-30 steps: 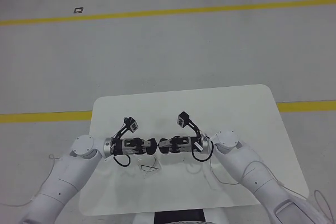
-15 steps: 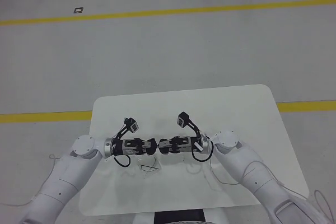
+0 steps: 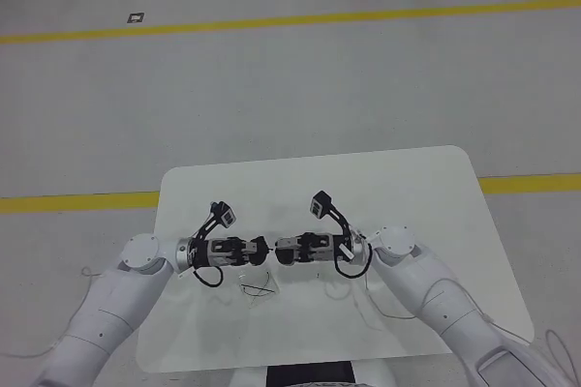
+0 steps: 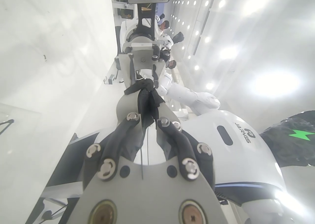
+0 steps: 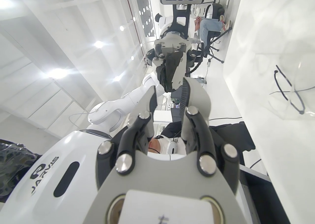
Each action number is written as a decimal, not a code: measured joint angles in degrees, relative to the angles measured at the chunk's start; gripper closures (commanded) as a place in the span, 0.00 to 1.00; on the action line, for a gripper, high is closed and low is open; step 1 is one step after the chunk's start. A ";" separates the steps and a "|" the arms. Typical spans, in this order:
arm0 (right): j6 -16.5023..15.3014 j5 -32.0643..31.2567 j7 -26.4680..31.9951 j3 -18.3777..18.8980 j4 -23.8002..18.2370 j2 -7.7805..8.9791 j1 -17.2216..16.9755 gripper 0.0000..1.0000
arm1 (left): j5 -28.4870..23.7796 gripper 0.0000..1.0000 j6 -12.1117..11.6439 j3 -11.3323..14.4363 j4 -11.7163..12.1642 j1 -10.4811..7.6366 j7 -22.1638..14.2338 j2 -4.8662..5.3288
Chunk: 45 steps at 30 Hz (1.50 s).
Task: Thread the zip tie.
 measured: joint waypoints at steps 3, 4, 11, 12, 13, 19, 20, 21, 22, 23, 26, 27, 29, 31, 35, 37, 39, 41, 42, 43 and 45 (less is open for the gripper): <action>-0.45 0.15 -0.37 0.88 -0.07 0.29 -0.58 0.00 | 0.02 1.00 -0.20 -0.52 -0.26 0.35 -0.24 0.18; -0.68 0.24 -0.55 1.24 -0.12 0.40 -0.85 0.00 | 0.00 1.00 -0.29 -0.73 -0.32 0.50 -0.38 0.26; -1.86 1.29 -1.32 2.59 -0.35 0.75 -2.02 0.00 | -0.82 1.00 -1.68 -2.07 -0.45 1.01 -1.04 0.54; -1.85 1.29 -1.32 2.58 -0.34 0.75 -2.02 0.00 | -0.79 1.00 -1.69 -2.08 -0.47 1.00 -1.02 0.54; -1.84 1.27 -1.31 2.57 -0.34 0.74 -2.00 0.00 | -0.78 1.00 -1.68 -2.08 -0.47 0.99 -1.00 0.54; -1.83 1.26 -1.30 2.57 -0.34 0.74 -2.00 0.00 | -0.77 1.00 -1.65 -2.06 -0.46 0.99 -1.00 0.54; -1.83 1.26 -1.30 2.57 -0.34 0.74 -2.00 0.00 | -0.76 1.00 -1.64 -2.06 -0.46 0.99 -0.99 0.54; -1.83 1.26 -1.30 2.57 -0.34 0.74 -2.00 0.00 | -0.53 1.00 -1.60 -2.08 -0.40 1.03 -0.69 0.53; -1.83 1.26 -1.30 2.57 -0.34 0.74 -2.00 0.00 | 0.11 1.00 -1.61 -2.24 -0.23 1.15 0.53 0.55; -1.83 1.26 -1.30 2.57 -0.34 0.74 -2.00 0.00 | 0.35 1.00 -1.62 -2.54 -0.10 1.29 1.52 0.60; -1.83 1.26 -1.30 2.57 -0.34 0.74 -2.00 0.00 | -1.09 1.00 -1.65 -4.83 0.77 2.08 1.40 1.00; -1.83 1.26 -1.30 2.57 -0.34 0.74 -2.00 0.00 | -1.49 1.00 -1.65 -5.73 0.96 2.39 0.85 1.15; -1.83 1.26 -1.30 2.57 -0.34 0.74 -2.00 0.00 | -2.53 1.00 -1.65 -8.02 1.34 3.28 -0.65 1.50; -1.83 1.26 -1.30 2.57 -0.34 0.74 -2.00 0.00 | -3.16 1.00 -1.65 -10.23 1.52 4.19 -2.19 1.78; -1.83 1.26 -1.30 2.57 -0.34 0.74 -2.00 0.00 | -4.16 1.00 -1.65 -13.54 1.42 5.64 -4.67 2.02; -1.83 1.26 -1.30 2.57 -0.34 0.74 -2.00 0.00 | -4.98 1.00 -1.65 -14.86 1.34 6.24 -5.70 2.00; -1.83 1.26 -1.30 2.57 -0.34 0.74 -2.00 0.00 | -5.25 1.00 -1.65 -15.69 1.33 6.54 -5.88 1.96; -1.83 1.26 -1.30 2.57 -0.34 0.74 -2.00 0.00 | -5.07 1.00 -1.65 -16.32 1.11 6.72 -5.85 1.90; -1.83 1.26 -1.30 2.57 -0.34 0.74 -2.00 0.00 | -5.11 1.00 -1.65 -16.53 0.94 6.80 -5.83 1.87; -1.83 1.26 -1.30 2.57 -0.34 0.74 -2.00 0.00 | -5.27 1.00 -1.65 -16.73 0.65 6.92 -5.83 1.81; -1.66 0.90 -1.65 2.46 -0.66 0.75 -2.03 0.00 | -5.41 1.00 -1.65 -16.83 0.38 7.04 -5.83 1.77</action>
